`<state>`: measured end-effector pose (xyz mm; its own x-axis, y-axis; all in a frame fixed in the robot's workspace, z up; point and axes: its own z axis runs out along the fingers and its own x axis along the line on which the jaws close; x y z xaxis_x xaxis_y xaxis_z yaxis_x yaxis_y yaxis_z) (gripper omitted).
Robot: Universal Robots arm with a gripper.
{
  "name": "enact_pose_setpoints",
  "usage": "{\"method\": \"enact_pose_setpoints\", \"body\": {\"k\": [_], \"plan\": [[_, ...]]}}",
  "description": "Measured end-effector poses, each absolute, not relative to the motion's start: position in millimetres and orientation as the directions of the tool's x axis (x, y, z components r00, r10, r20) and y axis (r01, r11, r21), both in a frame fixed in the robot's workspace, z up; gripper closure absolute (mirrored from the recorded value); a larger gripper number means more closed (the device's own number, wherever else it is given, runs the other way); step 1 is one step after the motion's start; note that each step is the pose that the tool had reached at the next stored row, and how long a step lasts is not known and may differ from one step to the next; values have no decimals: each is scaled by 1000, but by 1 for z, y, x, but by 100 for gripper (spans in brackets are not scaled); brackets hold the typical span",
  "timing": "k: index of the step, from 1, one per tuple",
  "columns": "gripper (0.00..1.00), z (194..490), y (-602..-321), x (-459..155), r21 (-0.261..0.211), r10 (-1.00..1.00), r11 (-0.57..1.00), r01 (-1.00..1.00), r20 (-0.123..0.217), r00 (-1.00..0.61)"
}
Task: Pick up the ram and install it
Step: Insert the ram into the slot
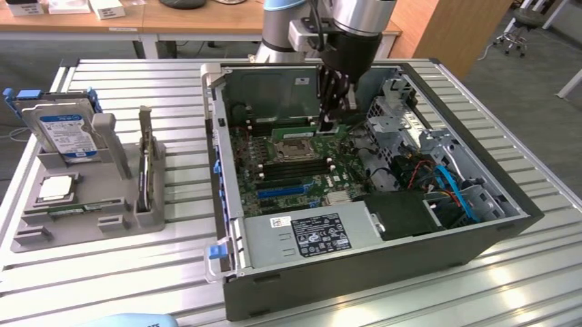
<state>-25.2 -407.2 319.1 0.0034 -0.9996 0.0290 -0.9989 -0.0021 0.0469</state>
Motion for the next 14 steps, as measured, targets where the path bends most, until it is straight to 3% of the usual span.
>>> {"method": "enact_pose_setpoints", "body": {"k": [14], "plan": [[88,314,-407,-25,47,-998,-1,-999,58,3]]}}
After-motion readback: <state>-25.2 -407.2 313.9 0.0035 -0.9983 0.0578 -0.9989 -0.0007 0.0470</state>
